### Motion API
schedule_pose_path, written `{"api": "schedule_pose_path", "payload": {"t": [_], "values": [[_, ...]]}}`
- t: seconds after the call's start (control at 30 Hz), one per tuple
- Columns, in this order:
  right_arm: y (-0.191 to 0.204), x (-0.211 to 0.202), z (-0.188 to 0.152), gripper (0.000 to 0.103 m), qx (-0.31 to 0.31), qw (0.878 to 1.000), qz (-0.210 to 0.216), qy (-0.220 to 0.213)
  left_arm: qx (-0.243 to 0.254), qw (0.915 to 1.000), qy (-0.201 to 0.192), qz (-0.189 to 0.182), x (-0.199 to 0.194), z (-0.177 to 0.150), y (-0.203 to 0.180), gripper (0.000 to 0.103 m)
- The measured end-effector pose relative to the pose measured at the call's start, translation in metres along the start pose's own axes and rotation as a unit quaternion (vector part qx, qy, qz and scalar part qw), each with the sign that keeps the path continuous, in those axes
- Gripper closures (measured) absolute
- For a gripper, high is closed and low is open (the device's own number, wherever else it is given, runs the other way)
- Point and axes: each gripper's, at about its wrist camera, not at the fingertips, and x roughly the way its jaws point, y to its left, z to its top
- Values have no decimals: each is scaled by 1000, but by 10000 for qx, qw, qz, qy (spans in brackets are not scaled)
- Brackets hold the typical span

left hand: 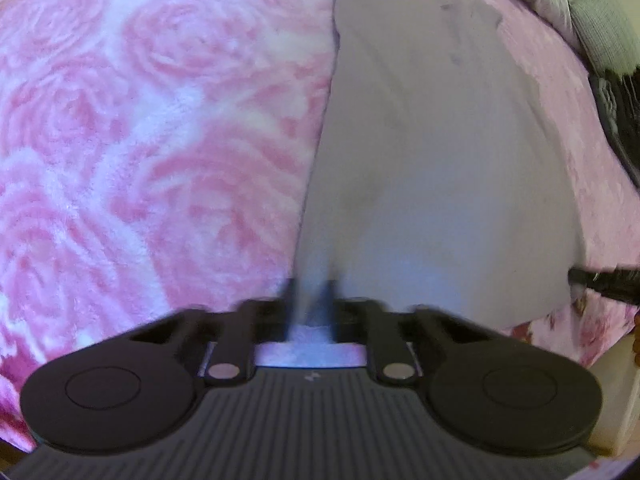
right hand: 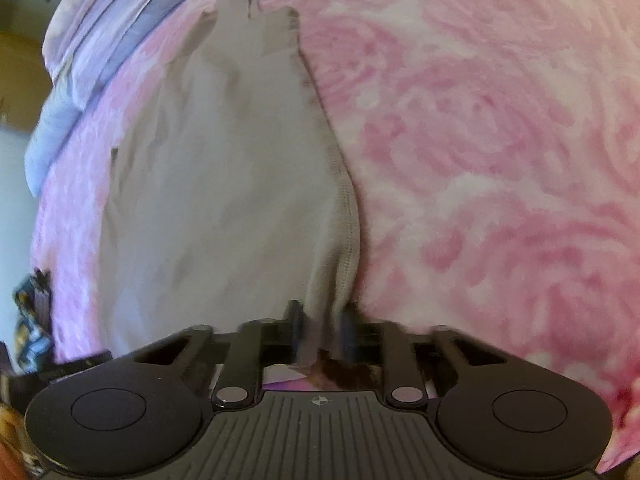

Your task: Fold clothes

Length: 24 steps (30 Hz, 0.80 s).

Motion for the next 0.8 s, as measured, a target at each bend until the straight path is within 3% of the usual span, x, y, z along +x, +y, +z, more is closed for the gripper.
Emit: {"api": "schedule_pose_path", "payload": {"t": [0.07,0.17,0.27,0.37,0.47,0.57,0.7,0.8], "values": [[3,-4,8,102,188,9998,78,41,-277,9993,-112,-212,-9,9,5,103],[15,-25,40,102,506,9966,631,-175,-465,9954,-559,-618,-33,43,5,103],[47,-49,102,102,301,9936,919,-578,-431,9870,-1249,-910,-63,109,-2,103],[92,-79,175,102,-51,9849,1160,-1280,-212,9747,-2041,-888,-100,183,-20,103],[138,-130,229,102,-368,9600,1602,-2266,39,9490,-2997,-979,-162,245,-46,103],[185,-185,253,102,-811,9259,1977,-3115,377,9176,-3831,-988,-226,271,-75,103],[214,-233,251,102,-1125,8941,2284,-3685,642,8836,-4509,-1084,-284,263,-95,103],[211,-245,233,102,-1201,8876,2355,-3772,726,8739,-4654,-1201,-298,236,-97,103]]}}
